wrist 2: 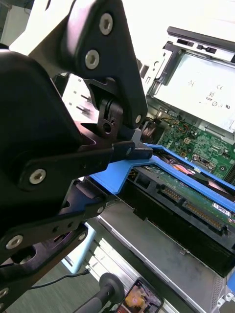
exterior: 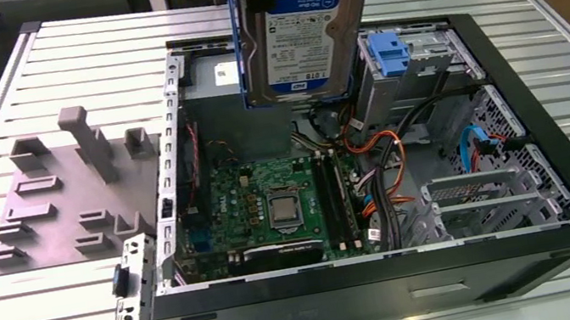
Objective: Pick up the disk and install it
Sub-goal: 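Insert the disk into the insertion slot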
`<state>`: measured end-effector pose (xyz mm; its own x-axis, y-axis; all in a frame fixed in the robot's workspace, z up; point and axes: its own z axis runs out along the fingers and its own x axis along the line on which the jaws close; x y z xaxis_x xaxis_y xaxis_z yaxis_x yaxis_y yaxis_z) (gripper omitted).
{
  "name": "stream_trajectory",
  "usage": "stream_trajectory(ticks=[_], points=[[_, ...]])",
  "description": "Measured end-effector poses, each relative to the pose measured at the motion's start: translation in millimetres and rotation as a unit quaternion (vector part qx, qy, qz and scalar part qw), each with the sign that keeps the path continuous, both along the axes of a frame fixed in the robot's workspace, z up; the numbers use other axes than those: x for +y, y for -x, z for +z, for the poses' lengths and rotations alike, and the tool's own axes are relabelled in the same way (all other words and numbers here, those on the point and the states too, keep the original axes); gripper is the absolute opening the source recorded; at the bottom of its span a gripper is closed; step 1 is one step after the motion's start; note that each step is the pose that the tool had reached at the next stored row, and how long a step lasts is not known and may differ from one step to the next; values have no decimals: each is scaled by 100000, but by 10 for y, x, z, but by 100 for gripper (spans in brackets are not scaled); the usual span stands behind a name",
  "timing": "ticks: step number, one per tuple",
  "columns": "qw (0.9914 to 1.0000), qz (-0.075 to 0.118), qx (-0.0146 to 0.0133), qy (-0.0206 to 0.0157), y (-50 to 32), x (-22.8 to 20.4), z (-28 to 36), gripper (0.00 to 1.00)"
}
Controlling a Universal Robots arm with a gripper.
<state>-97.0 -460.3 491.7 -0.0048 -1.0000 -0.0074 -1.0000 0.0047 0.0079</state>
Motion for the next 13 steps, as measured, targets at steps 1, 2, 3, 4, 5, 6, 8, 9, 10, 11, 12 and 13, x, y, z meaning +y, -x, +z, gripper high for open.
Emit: stream_trajectory(ticks=[1,2,3,4,5,6,8,9,10,11,12,13], points=[[100000,-2,1,0,-41,-3,0,36],[100000,-1,2,3,-49,-3,0,36],[100000,-1,1,0,-57,-4,0,36],[100000,-1,0,-2,-65,-4,0,36],[100000,-2,-1,-3,-72,-4,0,36],[100000,-3,2,1,-81,-4,0,36],[100000,-5,0,0,-99,-5,0,36],[100000,-1,-1,-1,-108,-5,0,36],[100000,-1,0,0,-116,-6,0,36],[100000,-1,1,2,-121,-8,0,36],[100000,-3,-1,-1,-125,-12,0,36],[100000,-4,-1,-1,-129,-21,0,36]])
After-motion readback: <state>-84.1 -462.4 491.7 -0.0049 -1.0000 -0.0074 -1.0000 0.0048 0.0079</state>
